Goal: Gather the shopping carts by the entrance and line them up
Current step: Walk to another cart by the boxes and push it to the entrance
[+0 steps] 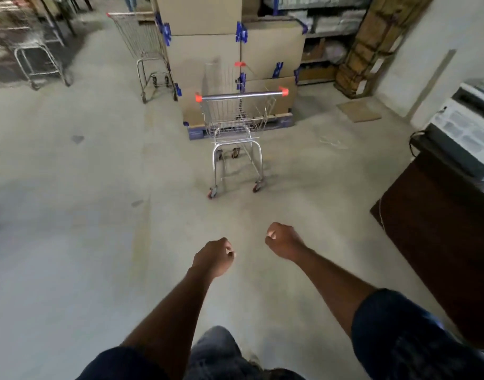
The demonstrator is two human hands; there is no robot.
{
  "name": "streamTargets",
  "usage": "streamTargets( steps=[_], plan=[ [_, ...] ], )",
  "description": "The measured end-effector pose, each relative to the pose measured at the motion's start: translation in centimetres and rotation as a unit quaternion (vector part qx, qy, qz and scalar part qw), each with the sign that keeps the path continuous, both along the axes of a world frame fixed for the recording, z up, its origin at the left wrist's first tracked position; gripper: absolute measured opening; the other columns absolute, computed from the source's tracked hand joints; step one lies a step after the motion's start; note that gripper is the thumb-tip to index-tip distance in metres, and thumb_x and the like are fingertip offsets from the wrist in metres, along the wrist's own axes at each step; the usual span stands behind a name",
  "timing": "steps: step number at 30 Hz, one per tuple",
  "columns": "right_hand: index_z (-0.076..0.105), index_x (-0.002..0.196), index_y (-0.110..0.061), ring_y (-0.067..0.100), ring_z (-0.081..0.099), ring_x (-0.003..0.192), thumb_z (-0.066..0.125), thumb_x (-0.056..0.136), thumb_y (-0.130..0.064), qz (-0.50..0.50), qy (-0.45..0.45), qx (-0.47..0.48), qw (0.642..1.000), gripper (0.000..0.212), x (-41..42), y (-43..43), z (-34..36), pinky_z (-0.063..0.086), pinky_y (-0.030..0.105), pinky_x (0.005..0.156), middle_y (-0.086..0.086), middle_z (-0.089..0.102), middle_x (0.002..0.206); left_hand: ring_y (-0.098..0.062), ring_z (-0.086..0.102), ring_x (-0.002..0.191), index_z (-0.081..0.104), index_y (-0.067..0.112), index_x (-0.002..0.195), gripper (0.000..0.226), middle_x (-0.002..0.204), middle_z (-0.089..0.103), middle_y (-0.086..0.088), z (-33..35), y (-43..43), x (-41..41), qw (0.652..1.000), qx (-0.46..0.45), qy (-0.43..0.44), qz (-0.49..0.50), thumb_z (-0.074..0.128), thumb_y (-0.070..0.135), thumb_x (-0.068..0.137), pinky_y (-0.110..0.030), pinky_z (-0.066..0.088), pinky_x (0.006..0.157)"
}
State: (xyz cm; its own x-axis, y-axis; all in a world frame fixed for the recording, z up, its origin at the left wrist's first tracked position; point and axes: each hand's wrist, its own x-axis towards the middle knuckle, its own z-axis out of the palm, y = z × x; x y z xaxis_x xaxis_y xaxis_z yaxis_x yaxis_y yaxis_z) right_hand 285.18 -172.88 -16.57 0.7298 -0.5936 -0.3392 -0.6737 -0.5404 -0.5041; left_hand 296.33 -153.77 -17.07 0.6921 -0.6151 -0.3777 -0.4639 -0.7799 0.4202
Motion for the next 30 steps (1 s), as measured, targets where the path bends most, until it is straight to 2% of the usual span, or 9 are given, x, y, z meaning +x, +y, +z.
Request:
streamTargets(
  steps=[4, 9, 14, 18, 21, 24, 26, 28, 30],
  plan=[
    [0.067, 0.104, -0.018, 0.028, 0.066, 0.102, 0.064, 0.085, -0.029, 0.005, -0.051, -0.024, 0.998, 0.022, 12.3, -9.3, 2.0, 0.054, 0.033, 0.086, 0.009, 0.071, 0.11, -0.02, 0.062, 0.113, 0.064, 0.03, 0.112, 0.027, 0.12, 0.067, 0.004, -1.4, -7.2, 10.0, 0.999, -0.026, -0.004, 0.028, 0.054, 0.041, 0.09, -0.032, 0.05, 0.092],
    [0.066, 0.087, -0.021, 0.025, 0.066, 0.095, 0.069, 0.082, -0.025, -0.041, -0.103, 0.005, 0.994, 0.007, 26.6, -18.9, 0.8, 0.052, 0.03, 0.081, 0.006, 0.072, 0.099, -0.018, 0.06, 0.116, 0.064, 0.031, 0.11, 0.028, 0.119, 0.067, 0.006, -2.7, -19.2, 23.7, 0.998, -0.06, 0.01, 0.022, 0.056, 0.045, 0.087, -0.034, 0.05, 0.094],
    [0.064, 0.085, -0.021, 0.025, 0.069, 0.084, 0.069, 0.082, -0.023, -0.043, -0.094, 0.017, 0.994, 0.007, 37.6, -28.2, 1.9, 0.05, 0.024, 0.067, 0.005, 0.071, 0.09, -0.022, 0.058, 0.118, 0.064, 0.03, 0.112, 0.033, 0.121, 0.064, 0.0, 1.6, -31.5, 37.8, 0.997, -0.073, -0.023, -0.001, 0.059, 0.046, 0.084, -0.038, 0.05, 0.098],
    [0.065, 0.088, -0.019, 0.025, 0.067, 0.087, 0.067, 0.08, -0.025, -0.062, -0.137, -0.005, 0.989, 0.01, 45.4, -35.9, 4.2, 0.056, 0.034, 0.08, 0.005, 0.071, 0.093, -0.027, 0.053, 0.12, 0.06, 0.023, 0.125, 0.038, 0.129, 0.057, -0.007, 6.6, -40.3, 48.2, 0.991, -0.089, -0.097, -0.01, 0.062, 0.033, 0.088, -0.04, 0.049, 0.097],
    [0.065, 0.088, -0.021, 0.024, 0.065, 0.087, 0.064, 0.084, -0.025, -0.064, -0.148, -0.025, 0.987, 0.006, 50.7, -41.4, 5.3, 0.054, 0.034, 0.081, 0.005, 0.072, 0.095, -0.027, 0.053, 0.121, 0.061, 0.021, 0.123, 0.038, 0.13, 0.058, -0.008, 8.2, -45.9, 55.0, 0.986, -0.087, -0.138, -0.035, 0.065, 0.031, 0.086, -0.042, 0.049, 0.098],
    [0.065, 0.091, -0.012, 0.024, 0.064, 0.083, 0.062, 0.088, -0.022, -0.065, -0.184, -0.048, 0.98, 0.011, 55.2, -46.4, 5.2, 0.055, 0.038, 0.076, 0.006, 0.07, 0.089, -0.025, 0.058, 0.115, 0.064, 0.017, 0.117, 0.032, 0.124, 0.062, -0.005, 8.2, -50.1, 59.5, 0.987, -0.066, -0.143, -0.042, 0.064, 0.033, 0.09, -0.038, 0.049, 0.093],
    [0.064, 0.091, -0.013, 0.024, 0.064, 0.085, 0.062, 0.089, -0.026, -0.044, -0.176, -0.092, 0.979, 0.013, 57.3, -49.1, 4.7, 0.054, 0.039, 0.077, 0.006, 0.068, 0.091, -0.026, 0.062, 0.104, 0.066, 0.014, 0.111, 0.033, 0.113, 0.066, -0.007, 7.0, -51.6, 61.4, 0.993, -0.027, -0.113, -0.019, 0.054, 0.041, 0.095, -0.038, 0.052, 0.088],
    [0.064, 0.092, -0.015, 0.027, 0.064, 0.088, 0.058, 0.092, -0.032, 0.005, -0.124, -0.118, 0.985, 0.018, 58.7, -51.0, 3.7, 0.051, 0.037, 0.077, 0.007, 0.068, 0.093, -0.028, 0.065, 0.096, 0.065, 0.011, 0.108, 0.038, 0.104, 0.067, -0.009, 4.7, -51.4, 62.3, 0.994, 0.06, -0.091, -0.014, 0.044, 0.042, 0.098, -0.042, 0.054, 0.085],
    [0.07, 0.095, -0.014, 0.031, 0.067, 0.092, 0.045, 0.098, -0.039, 0.067, -0.027, -0.171, 0.983, 0.036, 59.5, -52.1, 2.1, 0.047, 0.036, 0.077, 0.011, 0.071, 0.094, -0.031, 0.065, 0.092, 0.061, 0.011, 0.108, 0.034, 0.101, 0.066, -0.012, 1.9, -50.6, 62.6, 0.98, 0.119, -0.142, -0.072, 0.04, 0.035, 0.098, -0.04, 0.055, 0.078]
  ],
)
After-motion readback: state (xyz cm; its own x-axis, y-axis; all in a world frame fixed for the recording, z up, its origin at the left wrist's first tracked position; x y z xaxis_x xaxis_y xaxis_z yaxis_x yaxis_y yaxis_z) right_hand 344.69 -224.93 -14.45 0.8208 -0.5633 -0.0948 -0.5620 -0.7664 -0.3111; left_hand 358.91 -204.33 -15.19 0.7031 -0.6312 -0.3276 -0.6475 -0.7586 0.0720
